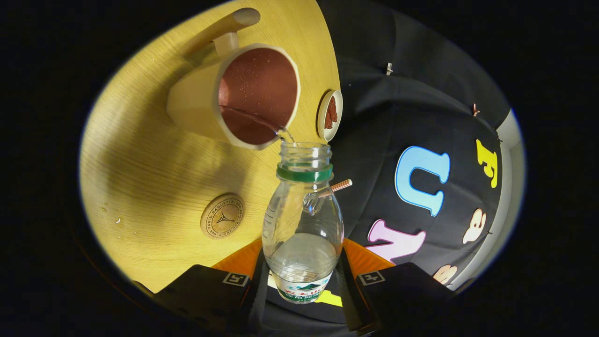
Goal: Take the bottle from table, then pour the juice into the cup, finally place the bottle on the coaster
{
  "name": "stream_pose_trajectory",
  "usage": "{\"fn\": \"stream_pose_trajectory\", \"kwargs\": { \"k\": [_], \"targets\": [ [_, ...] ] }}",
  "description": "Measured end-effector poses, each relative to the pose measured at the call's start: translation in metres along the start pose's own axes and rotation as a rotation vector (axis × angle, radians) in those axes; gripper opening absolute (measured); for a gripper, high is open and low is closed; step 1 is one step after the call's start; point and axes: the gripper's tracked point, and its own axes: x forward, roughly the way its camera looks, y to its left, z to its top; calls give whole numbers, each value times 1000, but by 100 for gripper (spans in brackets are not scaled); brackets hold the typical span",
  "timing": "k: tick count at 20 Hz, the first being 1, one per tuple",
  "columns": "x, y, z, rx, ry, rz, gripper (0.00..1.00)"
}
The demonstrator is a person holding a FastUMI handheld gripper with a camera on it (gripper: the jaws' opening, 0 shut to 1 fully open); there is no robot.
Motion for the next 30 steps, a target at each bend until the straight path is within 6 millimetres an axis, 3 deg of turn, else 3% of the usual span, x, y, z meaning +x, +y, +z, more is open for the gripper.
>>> {"fn": "stream_pose_trajectory", "kwargs": {
  "k": [12,30],
  "targets": [
    [0,-14,10,-87,-32,-23,69],
    [8,-16,18,-272,-56,-16,69]
  ]
}}
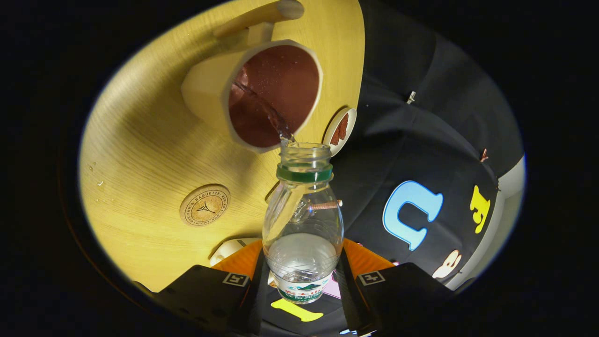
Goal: Take the bottle from table, then pour the juice into the cup, finally place the bottle on the coaster
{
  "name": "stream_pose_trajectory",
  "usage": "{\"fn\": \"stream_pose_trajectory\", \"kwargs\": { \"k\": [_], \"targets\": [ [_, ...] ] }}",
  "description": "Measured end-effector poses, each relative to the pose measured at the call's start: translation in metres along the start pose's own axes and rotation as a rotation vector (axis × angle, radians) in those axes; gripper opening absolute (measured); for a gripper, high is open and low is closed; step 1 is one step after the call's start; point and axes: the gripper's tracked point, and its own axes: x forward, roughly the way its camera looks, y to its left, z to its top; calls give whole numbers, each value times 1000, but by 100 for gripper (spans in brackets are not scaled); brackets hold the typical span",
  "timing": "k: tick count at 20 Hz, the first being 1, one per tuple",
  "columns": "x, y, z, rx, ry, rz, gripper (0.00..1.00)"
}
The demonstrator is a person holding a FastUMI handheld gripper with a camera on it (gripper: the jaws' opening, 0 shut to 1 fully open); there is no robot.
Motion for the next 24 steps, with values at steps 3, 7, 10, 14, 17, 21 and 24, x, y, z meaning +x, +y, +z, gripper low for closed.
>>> {"fn": "stream_pose_trajectory", "kwargs": {
  "k": [3,7,10,14,17,21,24],
  "targets": [
    [2,0,1,-32,-6,0,69],
    [5,-3,3,-59,-10,0,69],
    [4,-5,4,-73,-13,-2,69],
    [8,-8,9,-88,-25,-3,69],
    [8,-14,11,-124,-36,-11,69],
    [9,-19,11,-166,-37,-11,69],
    [9,-24,13,-182,-45,-24,69]
  ]
}}
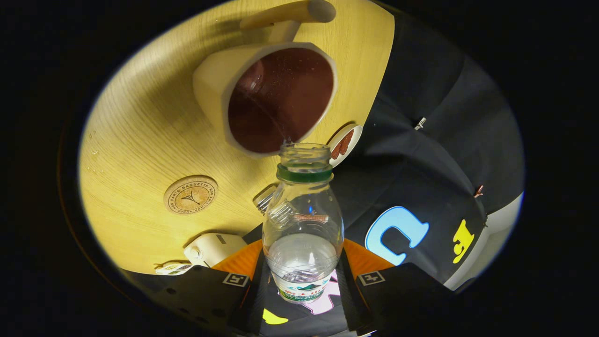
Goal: Take the bottle from table, then pour the juice into the cup, finally place the bottle on the coaster
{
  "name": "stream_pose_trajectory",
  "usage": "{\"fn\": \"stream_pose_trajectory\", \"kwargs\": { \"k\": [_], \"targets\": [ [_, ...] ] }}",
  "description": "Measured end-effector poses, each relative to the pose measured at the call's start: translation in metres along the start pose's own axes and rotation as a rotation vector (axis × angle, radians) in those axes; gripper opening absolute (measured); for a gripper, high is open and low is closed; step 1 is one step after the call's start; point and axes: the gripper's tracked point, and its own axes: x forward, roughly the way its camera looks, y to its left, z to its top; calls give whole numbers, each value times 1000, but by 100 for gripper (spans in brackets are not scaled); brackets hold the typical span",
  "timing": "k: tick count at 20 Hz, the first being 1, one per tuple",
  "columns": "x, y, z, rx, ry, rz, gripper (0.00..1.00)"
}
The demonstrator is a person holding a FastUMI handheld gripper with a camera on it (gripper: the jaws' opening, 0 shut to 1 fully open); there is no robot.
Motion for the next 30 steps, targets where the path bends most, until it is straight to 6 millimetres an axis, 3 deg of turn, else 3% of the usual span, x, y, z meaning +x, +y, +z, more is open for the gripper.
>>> {"fn": "stream_pose_trajectory", "kwargs": {
  "k": [16,30],
  "targets": [
    [-5,-29,1,-90,-38,-52,69],
    [-4,-21,-5,-74,-17,-37,69]
  ]
}}
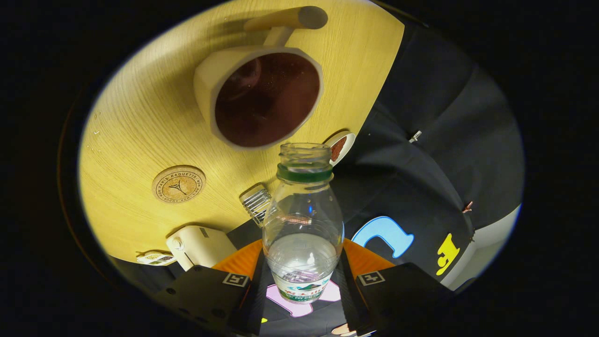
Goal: Take the bottle from table, then pour the juice into the cup, finally place the bottle on the coaster
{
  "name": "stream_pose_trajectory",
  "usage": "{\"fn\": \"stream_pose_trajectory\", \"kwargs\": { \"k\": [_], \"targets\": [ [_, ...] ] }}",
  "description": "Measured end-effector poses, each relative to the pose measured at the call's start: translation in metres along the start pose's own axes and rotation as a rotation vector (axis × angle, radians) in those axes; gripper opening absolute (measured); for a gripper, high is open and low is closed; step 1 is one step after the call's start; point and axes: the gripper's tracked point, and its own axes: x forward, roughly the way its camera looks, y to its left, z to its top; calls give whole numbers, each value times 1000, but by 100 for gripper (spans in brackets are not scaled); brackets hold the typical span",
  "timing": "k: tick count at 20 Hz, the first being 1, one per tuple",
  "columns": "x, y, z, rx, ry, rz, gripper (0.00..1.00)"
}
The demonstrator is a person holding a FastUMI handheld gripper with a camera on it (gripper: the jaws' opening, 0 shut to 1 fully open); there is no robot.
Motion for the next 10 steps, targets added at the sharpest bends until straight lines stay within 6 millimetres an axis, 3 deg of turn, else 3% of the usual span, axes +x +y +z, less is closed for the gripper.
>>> {"fn": "stream_pose_trajectory", "kwargs": {
  "k": [5,10],
  "targets": [
    [-5,-2,-9,70,22,7,69],
    [-23,0,-25,315,78,60,69]
  ]
}}
